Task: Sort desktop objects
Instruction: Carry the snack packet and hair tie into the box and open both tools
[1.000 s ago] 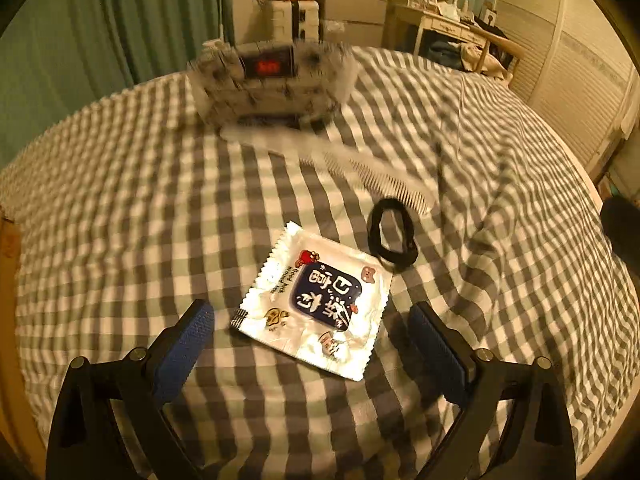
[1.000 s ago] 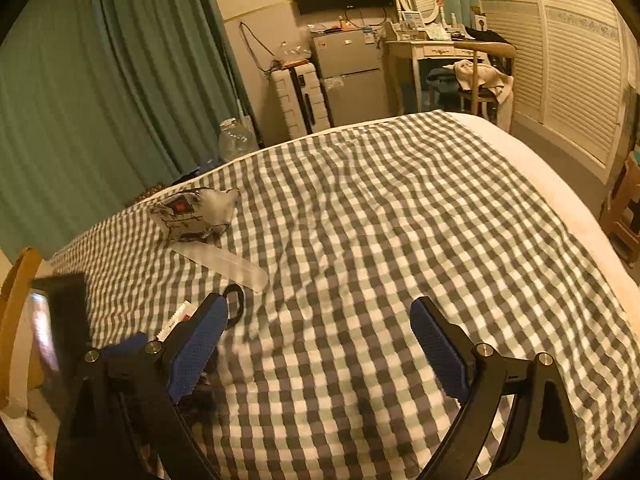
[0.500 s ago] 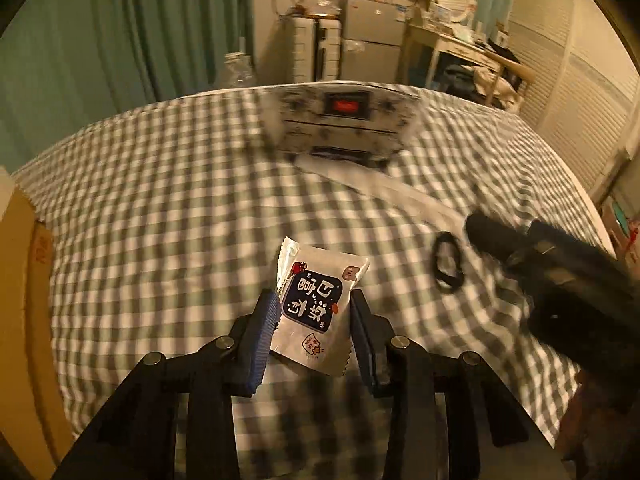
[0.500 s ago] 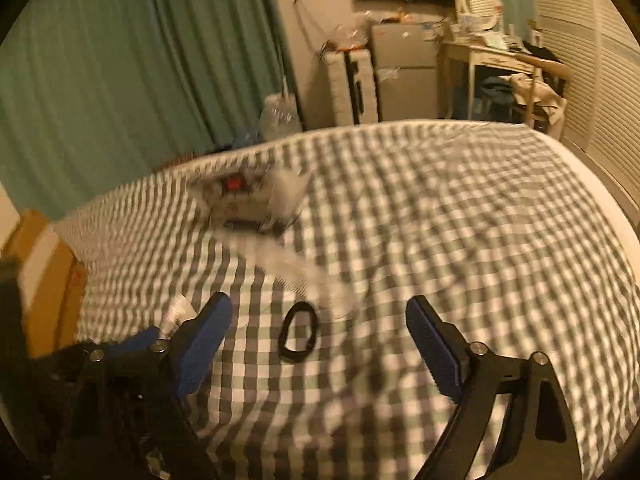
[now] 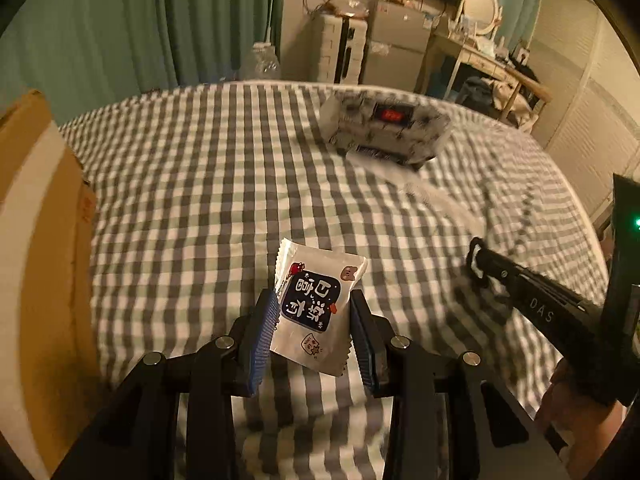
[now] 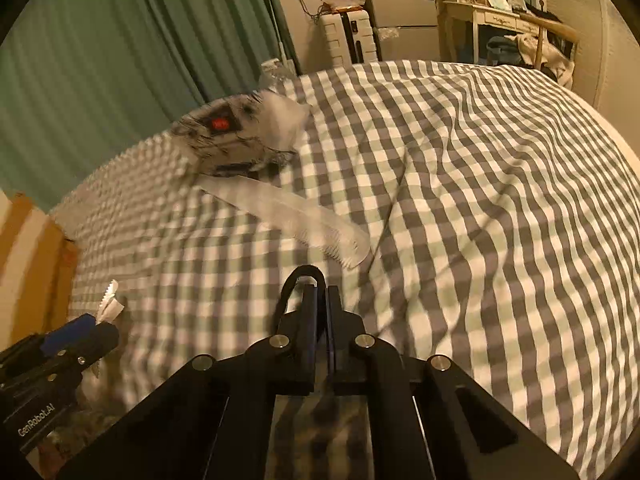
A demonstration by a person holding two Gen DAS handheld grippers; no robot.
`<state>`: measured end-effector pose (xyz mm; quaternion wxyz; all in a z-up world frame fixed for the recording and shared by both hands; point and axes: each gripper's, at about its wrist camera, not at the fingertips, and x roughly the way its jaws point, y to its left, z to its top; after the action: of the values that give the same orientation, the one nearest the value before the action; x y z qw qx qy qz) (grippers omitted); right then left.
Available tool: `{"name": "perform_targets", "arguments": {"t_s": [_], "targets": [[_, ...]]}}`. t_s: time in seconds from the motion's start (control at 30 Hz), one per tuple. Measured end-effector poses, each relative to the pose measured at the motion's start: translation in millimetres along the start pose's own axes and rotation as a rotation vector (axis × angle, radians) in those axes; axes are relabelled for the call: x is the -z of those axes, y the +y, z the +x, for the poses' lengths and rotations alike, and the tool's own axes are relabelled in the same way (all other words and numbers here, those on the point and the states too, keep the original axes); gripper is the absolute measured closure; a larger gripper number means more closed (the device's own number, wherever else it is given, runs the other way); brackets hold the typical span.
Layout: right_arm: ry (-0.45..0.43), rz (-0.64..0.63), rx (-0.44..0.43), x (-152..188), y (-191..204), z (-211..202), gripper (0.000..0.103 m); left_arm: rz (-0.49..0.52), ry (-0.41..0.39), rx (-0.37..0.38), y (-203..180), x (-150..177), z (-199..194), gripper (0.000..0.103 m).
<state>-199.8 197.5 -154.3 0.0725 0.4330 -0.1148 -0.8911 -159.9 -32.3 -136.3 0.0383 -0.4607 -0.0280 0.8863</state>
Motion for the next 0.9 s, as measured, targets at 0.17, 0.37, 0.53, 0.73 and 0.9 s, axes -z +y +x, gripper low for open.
{"name": "perform_targets", "arguments": {"t_s": [0.17, 0.37, 0.53, 0.73, 0.9], "targets": [[-0.035, -0.052, -0.023, 11.1, 16.4, -41.3, 0.099, 0.001, -0.048, 0.01, 4.9, 2.4, -37.6, 0.066], [-0.08, -0.109, -0.09, 25.6, 61.7, -94.9, 0.099, -0.024, -0.118, 0.014, 25.3, 2.6, -88.9, 0.066], [-0.139, -0.198, -0.172, 33.4, 123.7, -142.1, 0.099, -0.09, -0.206, -0.005, 66.8, -5.8, -144.0, 0.066], [-0.18, -0.333, -0.342, 27.0, 226.8, -177.7, 0.099, -0.161, -0.293, -0.063, 136.5, -15.1, -202.3, 0.066], [-0.118, -0.479, -0.415, 38.8, 310.8, -162.1, 0.099, -0.226, -0.282, -0.102, 204.2, -10.2, -220.5, 0.066]]}}
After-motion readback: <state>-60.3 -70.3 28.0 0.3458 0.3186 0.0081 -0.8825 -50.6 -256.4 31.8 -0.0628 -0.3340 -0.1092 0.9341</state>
